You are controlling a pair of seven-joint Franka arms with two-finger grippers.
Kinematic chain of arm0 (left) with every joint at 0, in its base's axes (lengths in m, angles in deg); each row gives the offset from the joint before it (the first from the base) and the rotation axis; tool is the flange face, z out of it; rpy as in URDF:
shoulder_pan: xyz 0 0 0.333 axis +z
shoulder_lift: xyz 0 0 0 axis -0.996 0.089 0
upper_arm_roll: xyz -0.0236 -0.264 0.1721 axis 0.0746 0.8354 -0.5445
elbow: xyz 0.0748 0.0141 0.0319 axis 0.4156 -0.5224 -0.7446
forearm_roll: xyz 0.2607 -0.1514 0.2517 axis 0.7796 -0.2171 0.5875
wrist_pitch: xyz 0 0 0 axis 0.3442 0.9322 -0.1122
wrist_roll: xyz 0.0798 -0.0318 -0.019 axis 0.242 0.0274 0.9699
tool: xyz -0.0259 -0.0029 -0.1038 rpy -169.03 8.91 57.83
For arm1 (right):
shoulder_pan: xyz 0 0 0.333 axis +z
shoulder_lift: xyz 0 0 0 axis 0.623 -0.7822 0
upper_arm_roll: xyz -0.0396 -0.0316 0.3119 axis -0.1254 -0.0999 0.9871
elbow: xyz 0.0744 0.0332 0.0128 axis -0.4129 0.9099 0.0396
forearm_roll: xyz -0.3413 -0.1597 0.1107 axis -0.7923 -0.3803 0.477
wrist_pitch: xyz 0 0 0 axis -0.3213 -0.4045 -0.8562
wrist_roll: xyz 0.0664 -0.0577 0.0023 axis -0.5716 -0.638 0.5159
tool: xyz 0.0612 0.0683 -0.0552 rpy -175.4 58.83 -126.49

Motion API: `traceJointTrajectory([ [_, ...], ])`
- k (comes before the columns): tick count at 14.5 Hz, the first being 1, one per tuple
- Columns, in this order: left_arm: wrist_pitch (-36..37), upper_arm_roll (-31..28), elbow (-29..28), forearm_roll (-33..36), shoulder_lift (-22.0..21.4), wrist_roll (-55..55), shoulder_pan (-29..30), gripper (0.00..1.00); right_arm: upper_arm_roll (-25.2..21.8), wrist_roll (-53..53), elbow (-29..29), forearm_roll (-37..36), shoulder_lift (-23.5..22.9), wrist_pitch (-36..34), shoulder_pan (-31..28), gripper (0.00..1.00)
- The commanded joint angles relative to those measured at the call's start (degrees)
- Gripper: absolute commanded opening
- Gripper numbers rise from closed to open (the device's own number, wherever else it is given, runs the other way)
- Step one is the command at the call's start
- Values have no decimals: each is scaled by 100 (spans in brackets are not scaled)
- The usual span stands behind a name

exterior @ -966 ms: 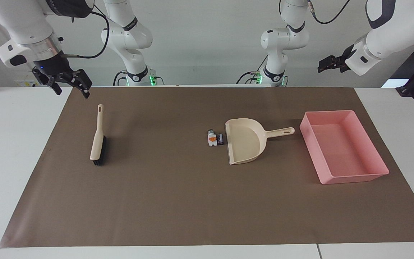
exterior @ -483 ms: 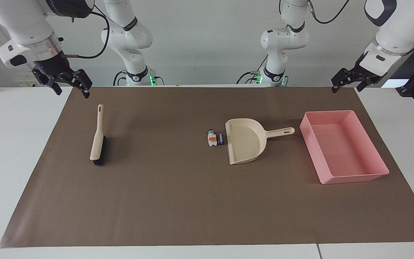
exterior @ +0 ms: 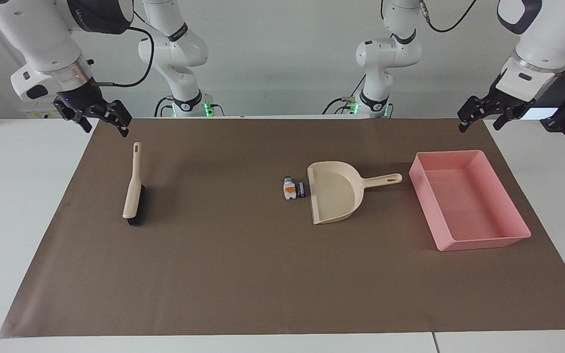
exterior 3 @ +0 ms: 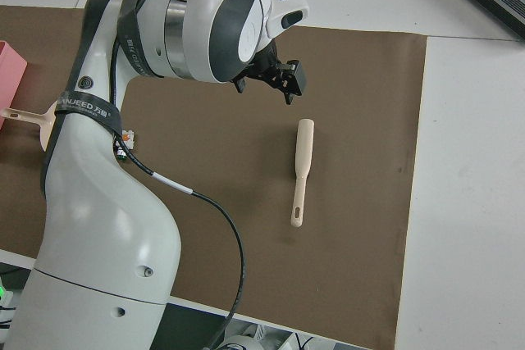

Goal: Clean e-waste and dump in bin

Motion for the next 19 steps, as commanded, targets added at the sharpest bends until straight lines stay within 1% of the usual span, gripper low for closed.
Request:
traceJointTrajectory([
  [1,-86,23,1,96,-13,-556,-121,91,-2,257,2138,84,1065,1211,-94,99],
  [2,-86,24,-16,96,5,-1091,-287,91,-10,275,2694,84,1277,1686,-94,99],
  [3,-86,24,-25,105,57,-1662,-411,92,-28,319,3004,84,1331,1908,-112,99],
  [5,-200,41,-129,105,110,-2708,-657,93,-28,651,3296,84,1149,2068,-400,99],
  [6,-462,24,-339,105,102,-3148,-797,94,-28,888,3419,93,921,2338,-532,99],
  [8,-893,41,-709,114,110,-4009,-1070,94,-28,1049,3787,93,735,2901,-682,99],
  [11,-1368,41,-1358,341,154,-5136,-1395,94,-28,1145,4105,93,585,3236,-692,99],
  [12,-1596,41,-1613,516,154,-5304,-1527,94,-28,1189,4210,93,594,3316,-692,99],
  [15,-2255,41,-2352,1079,163,-5359,-1957,94,-28,1400,4378,93,567,3413,-771,99],
  [18,-2581,41,-2687,1177,312,-5271,-2221,93,-28,1506,4404,93,567,3466,-867,99],
  [19,-2670,41,-2792,1360,391,-5158,-2353,93,-28,1506,4422,93,567,3544,-868,97],
])
